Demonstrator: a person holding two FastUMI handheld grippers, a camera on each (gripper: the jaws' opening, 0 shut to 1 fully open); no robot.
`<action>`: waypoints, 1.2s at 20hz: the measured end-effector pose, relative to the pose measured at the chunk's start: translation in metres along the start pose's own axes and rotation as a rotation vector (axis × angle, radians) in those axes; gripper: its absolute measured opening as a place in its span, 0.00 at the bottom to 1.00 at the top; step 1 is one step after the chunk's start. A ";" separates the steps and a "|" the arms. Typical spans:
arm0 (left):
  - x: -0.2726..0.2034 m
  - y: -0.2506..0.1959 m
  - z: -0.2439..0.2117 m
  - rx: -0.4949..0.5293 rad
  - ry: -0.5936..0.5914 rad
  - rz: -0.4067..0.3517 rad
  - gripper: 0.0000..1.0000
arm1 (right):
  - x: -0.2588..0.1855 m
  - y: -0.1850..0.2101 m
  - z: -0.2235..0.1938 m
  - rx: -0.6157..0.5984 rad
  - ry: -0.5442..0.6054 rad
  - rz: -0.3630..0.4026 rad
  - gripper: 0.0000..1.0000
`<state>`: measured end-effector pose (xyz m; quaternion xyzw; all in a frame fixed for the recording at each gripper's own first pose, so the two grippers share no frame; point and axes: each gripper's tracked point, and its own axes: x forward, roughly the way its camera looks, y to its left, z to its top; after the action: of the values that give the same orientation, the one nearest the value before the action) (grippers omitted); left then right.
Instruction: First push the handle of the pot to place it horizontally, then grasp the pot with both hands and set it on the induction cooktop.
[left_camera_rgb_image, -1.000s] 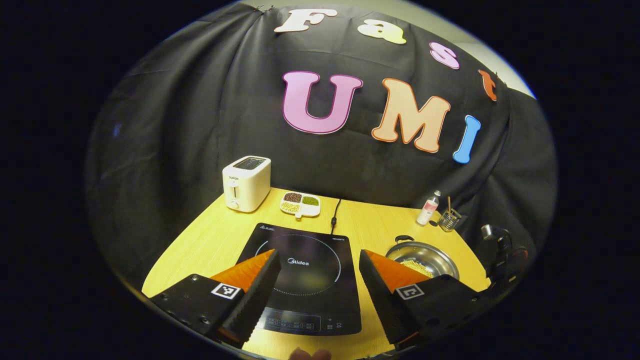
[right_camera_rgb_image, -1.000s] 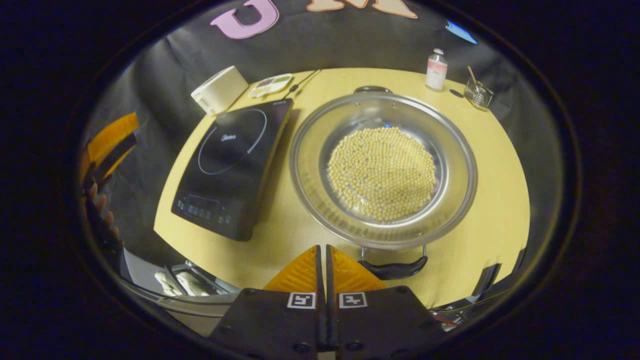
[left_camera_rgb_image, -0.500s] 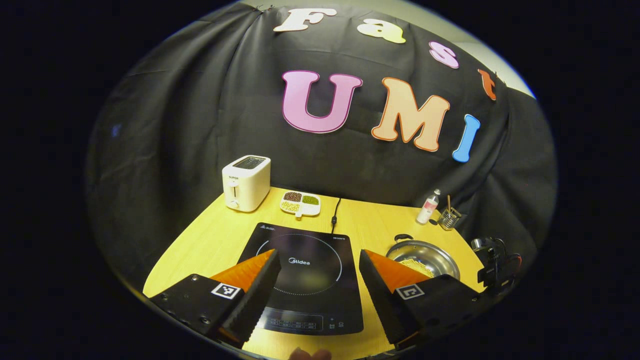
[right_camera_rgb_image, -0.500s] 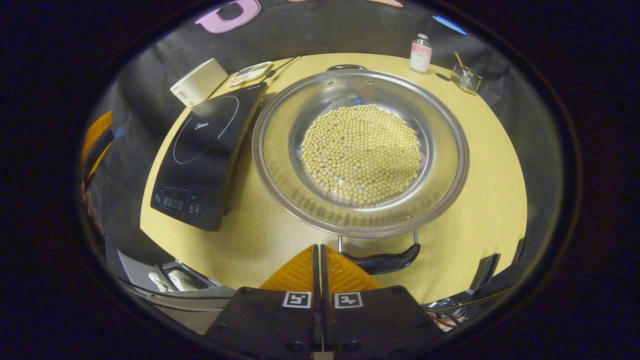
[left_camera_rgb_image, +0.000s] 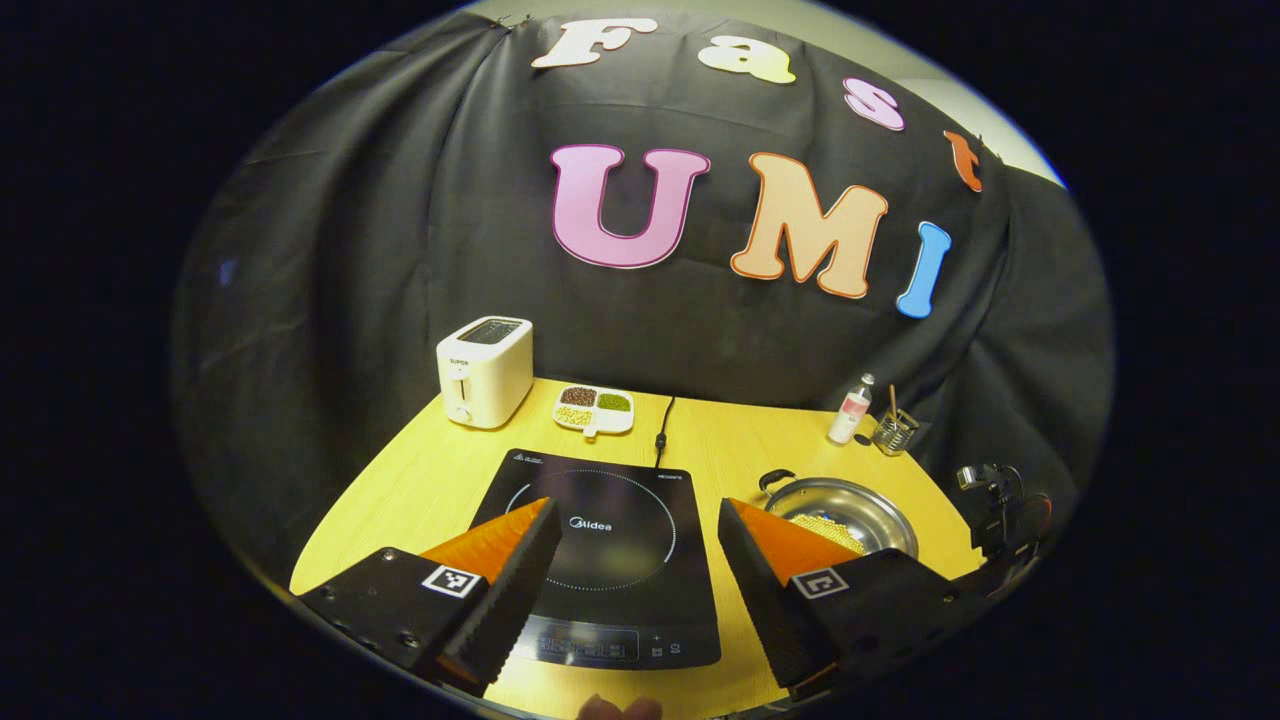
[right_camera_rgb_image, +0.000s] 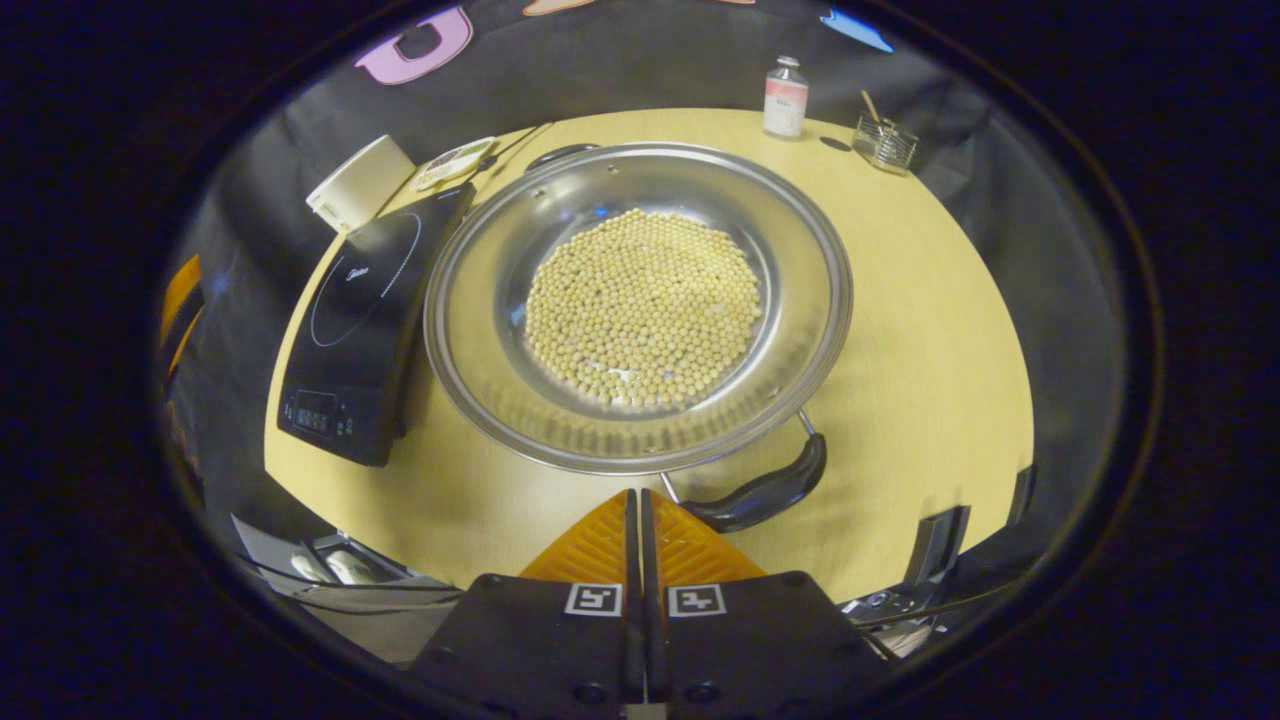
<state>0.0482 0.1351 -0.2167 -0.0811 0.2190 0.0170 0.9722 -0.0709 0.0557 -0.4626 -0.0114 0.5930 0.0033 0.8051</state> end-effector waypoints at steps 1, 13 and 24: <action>-0.001 -0.007 -0.002 -0.003 0.003 0.008 0.96 | 0.000 -0.007 0.002 0.000 -0.003 0.006 0.03; -0.009 -0.063 0.006 0.019 -0.009 0.156 0.97 | 0.018 -0.065 0.036 -0.155 -0.017 0.107 0.03; -0.020 -0.108 -0.003 0.057 0.040 0.205 0.97 | 0.039 -0.107 0.070 -0.196 -0.037 0.137 0.00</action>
<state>0.0360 0.0281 -0.1941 -0.0311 0.2459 0.1083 0.9627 0.0094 -0.0503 -0.4772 -0.0493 0.5744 0.1164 0.8088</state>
